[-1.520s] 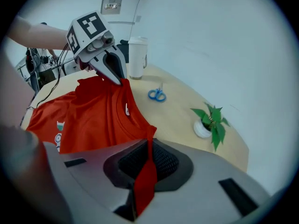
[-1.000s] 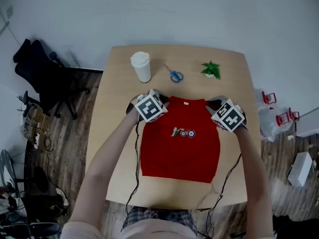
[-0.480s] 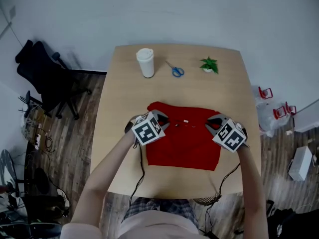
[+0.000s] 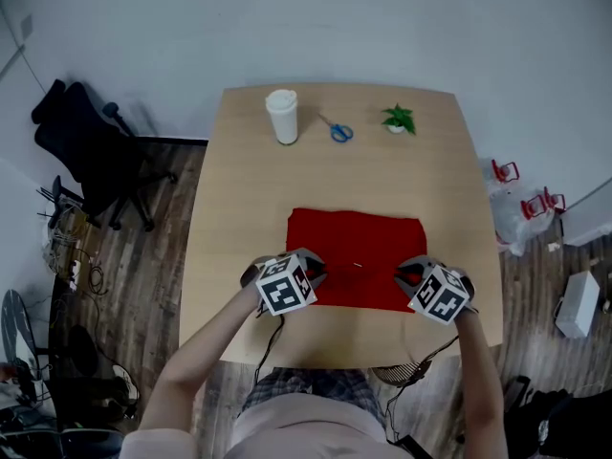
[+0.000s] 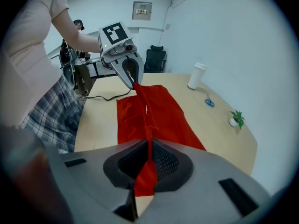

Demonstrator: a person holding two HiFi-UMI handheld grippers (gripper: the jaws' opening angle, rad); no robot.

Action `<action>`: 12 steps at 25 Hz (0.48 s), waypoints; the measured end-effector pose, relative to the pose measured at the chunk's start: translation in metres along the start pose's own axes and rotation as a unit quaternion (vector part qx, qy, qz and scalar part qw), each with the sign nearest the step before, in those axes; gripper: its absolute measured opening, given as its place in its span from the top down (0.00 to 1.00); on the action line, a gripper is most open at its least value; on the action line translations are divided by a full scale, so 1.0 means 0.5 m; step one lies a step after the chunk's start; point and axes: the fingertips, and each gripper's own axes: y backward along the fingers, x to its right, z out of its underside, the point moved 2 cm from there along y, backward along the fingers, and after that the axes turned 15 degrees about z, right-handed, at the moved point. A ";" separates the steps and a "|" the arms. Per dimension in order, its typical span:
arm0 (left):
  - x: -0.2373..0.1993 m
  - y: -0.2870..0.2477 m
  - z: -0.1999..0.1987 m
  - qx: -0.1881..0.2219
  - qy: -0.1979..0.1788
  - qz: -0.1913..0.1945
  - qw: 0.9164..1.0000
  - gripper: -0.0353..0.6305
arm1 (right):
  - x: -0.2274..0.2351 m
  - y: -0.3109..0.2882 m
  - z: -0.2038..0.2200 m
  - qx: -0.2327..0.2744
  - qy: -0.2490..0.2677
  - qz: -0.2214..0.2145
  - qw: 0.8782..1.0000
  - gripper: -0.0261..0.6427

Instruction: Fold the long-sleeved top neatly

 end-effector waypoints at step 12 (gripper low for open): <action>0.136 -0.086 0.081 -0.028 0.009 0.055 0.998 0.90 | -0.159 -0.006 0.075 -0.047 0.028 -0.075 0.996 0.90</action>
